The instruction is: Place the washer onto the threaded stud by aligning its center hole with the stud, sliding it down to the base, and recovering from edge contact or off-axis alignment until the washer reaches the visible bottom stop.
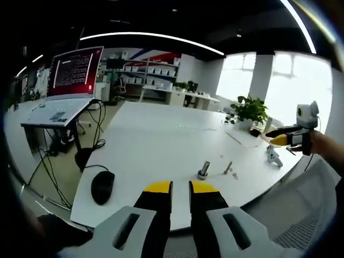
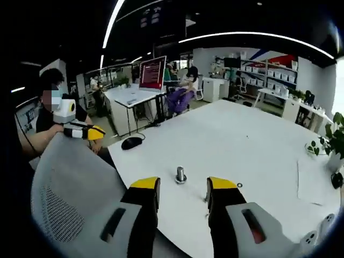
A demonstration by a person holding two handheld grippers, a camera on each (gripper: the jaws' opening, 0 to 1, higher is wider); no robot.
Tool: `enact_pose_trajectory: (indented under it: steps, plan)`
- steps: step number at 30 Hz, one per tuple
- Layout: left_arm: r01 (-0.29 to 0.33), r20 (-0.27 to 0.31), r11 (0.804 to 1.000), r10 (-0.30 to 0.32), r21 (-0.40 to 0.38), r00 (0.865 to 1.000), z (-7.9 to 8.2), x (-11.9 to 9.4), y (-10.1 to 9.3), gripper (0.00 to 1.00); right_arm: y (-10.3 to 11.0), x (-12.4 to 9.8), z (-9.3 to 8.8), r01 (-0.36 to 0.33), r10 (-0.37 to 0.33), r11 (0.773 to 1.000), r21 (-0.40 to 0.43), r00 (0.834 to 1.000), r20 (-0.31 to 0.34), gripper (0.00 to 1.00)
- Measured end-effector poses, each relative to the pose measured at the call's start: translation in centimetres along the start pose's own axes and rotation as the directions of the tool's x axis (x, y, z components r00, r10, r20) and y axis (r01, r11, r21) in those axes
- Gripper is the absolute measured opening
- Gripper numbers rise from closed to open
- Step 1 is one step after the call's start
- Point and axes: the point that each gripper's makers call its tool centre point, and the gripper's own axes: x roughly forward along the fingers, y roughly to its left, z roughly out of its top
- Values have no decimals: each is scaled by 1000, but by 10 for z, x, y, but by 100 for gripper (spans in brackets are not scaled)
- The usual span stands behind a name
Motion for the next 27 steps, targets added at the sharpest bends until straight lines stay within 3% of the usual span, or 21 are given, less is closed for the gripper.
enact_pose_trajectory:
  steps: [4, 6, 11, 15, 17, 21, 27]
  plan:
    - [10, -10, 1000, -10, 8, 1000, -1, 0, -1, 9, 10, -15, -19, 8, -7, 999, 39, 1000, -12, 33]
    - [14, -14, 1000, -14, 10, 1000, -2, 0, -2, 9, 15, -20, -25, 15, -15, 995, 103, 1000, 0, 33]
    - [19, -13, 1000, -19, 12, 1000, -1, 1, -2, 9, 22, -21, -45, 27, -22, 994, 105, 999, -45, 33]
    - [22, -16, 1000, -22, 13, 1000, -2, 0, -2, 9, 27, -21, -58, 40, -33, 989, 142, 998, -58, 33]
    - [23, -13, 1000, -23, 12, 1000, -2, 1, -2, 9, 25, -21, -67, 62, -47, 978, 200, 996, -75, 31]
    - [30, -12, 999, -30, 12, 999, -2, 1, -3, 7, 25, -22, -68, 62, -49, 966, 250, 997, -59, 30]
    - [34, -9, 999, -34, 10, 999, -2, 1, -4, 7, 20, -22, -73, 95, -72, 956, 278, 993, -92, 29]
